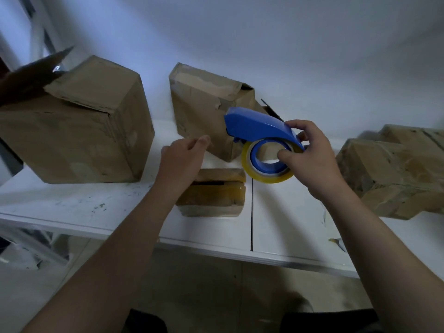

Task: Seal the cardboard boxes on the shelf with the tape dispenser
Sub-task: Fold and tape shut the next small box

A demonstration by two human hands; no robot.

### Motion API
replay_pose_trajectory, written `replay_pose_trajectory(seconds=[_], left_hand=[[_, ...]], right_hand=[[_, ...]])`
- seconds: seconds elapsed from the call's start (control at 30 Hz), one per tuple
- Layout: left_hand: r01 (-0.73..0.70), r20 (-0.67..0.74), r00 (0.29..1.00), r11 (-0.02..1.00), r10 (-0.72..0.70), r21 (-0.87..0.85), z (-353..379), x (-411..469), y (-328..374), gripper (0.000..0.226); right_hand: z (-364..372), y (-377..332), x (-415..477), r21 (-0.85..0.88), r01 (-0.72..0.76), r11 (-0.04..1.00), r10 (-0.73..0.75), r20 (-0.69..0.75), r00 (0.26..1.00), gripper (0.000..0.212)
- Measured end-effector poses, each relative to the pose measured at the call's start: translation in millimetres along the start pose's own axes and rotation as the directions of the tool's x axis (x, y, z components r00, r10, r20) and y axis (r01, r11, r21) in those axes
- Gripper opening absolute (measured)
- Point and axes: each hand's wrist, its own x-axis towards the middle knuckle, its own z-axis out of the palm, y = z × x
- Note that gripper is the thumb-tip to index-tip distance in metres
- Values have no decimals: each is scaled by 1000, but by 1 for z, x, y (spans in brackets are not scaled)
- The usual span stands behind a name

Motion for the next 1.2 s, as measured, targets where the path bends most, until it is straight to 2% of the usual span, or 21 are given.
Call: replay_pose_trajectory(seconds=[0.17,0.23,0.37,0.47,0.53,0.63,0.87,1.0,1.1,1.2], left_hand=[[53,47,998,973,-43,-223,-7,0,10,43],[118,85,992,950,-97,-288,-10,0,13,48],[347,305,924,844,-232,-408,-17,2,9,54],[468,452,861,714,-235,-520,-19,2,5,53],[462,433,870,691,-234,-556,-19,3,5,42],[386,342,912,756,-227,-528,-18,3,3,26],[360,270,929,799,-255,-483,-19,0,-7,27],[294,176,952,912,-251,-288,-23,1,-19,21],[298,174,951,903,-255,-309,-27,-1,-22,12],[316,164,947,900,-277,-301,-29,2,-28,16]], right_hand=[[11,-6,3,9,42,999,-42,14,999,59],[14,-8,3,3,63,998,-63,8,998,59],[16,-10,2,6,95,995,-95,13,995,59],[16,-9,1,0,118,993,-118,20,993,59],[15,-7,1,-5,126,992,-125,28,992,60],[11,-4,-1,-13,138,990,-138,41,990,59],[7,-1,-3,-63,207,976,-201,84,976,60],[11,1,0,-148,303,942,-275,179,945,62],[15,2,3,-131,338,932,-301,240,923,63],[19,2,7,-95,389,917,-349,287,892,66]])
